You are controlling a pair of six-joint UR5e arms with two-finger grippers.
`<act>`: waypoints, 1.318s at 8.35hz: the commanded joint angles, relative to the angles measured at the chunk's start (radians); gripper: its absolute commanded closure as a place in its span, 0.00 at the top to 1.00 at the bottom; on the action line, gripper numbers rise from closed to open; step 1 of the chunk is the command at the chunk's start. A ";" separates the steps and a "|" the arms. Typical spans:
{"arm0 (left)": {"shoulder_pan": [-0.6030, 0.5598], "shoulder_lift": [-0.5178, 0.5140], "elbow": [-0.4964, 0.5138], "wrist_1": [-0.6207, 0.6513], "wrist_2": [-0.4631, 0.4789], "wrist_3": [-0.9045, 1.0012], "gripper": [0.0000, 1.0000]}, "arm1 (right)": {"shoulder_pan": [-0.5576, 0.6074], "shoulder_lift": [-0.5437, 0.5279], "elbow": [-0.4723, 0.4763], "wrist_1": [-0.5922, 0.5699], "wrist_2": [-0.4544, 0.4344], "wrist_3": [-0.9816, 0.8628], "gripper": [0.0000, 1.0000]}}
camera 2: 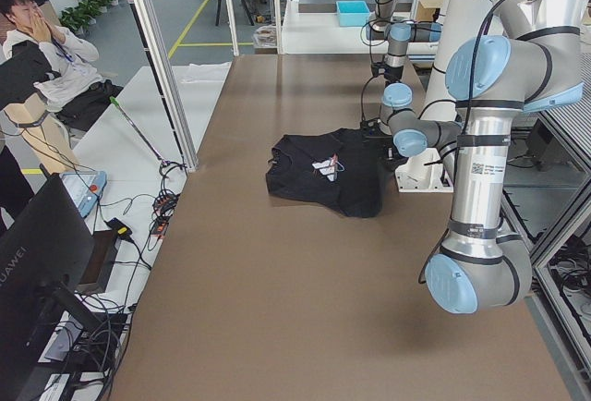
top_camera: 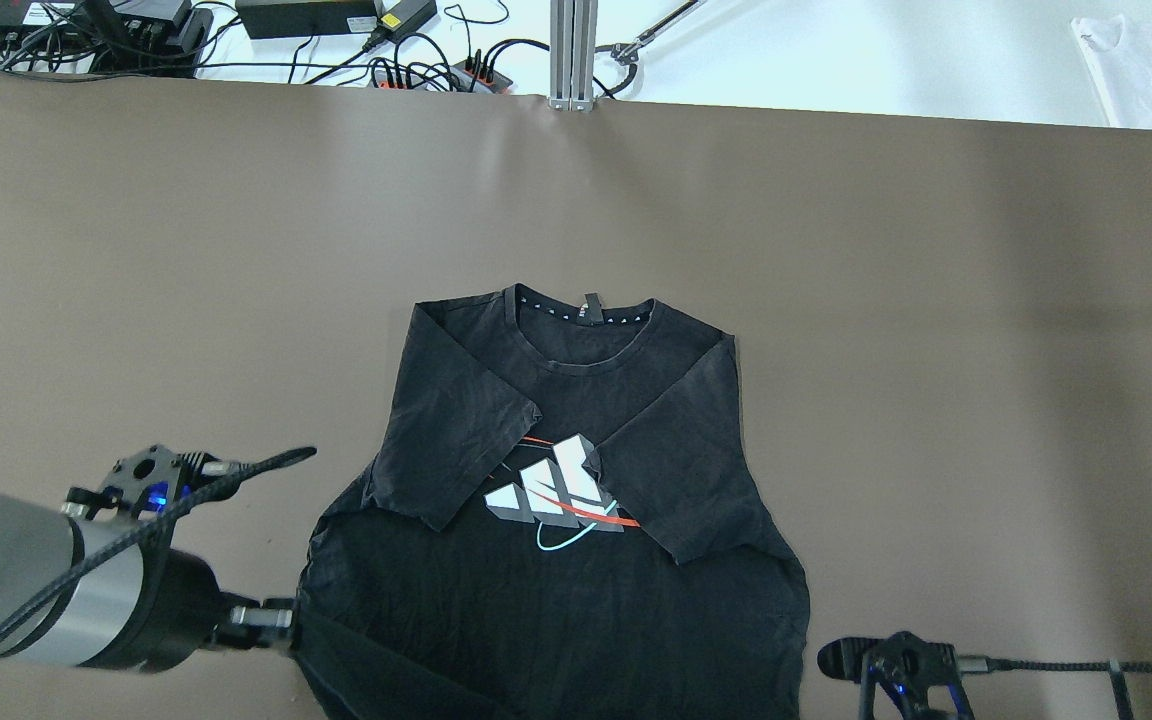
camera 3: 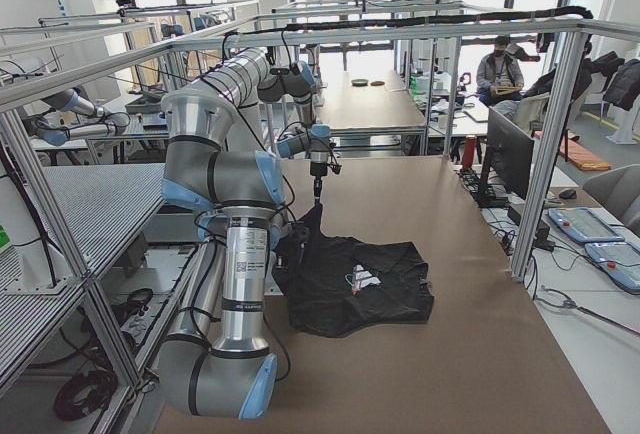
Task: Fold clothes
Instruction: 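Lift the hem with both grippers and fold it toward the collar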
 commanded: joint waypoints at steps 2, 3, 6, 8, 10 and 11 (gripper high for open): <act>-0.205 -0.165 0.192 0.001 0.032 0.000 0.00 | 0.307 0.002 -0.167 0.127 0.012 -0.068 0.00; -0.253 -0.181 0.196 0.002 0.025 0.000 0.00 | 0.374 0.002 -0.178 0.150 0.027 -0.125 0.00; -0.301 -0.214 0.272 0.001 0.037 0.003 0.00 | 0.476 0.043 -0.254 0.191 0.062 -0.131 0.00; -0.348 -0.303 0.394 -0.001 0.037 0.006 0.00 | 0.543 0.054 -0.371 0.298 0.064 -0.171 0.00; -0.391 -0.378 0.537 -0.005 0.035 0.082 0.00 | 0.579 0.097 -0.455 0.316 0.065 -0.194 0.00; -0.407 -0.383 0.594 -0.011 0.035 0.130 0.00 | 0.596 0.126 -0.513 0.317 0.067 -0.199 0.00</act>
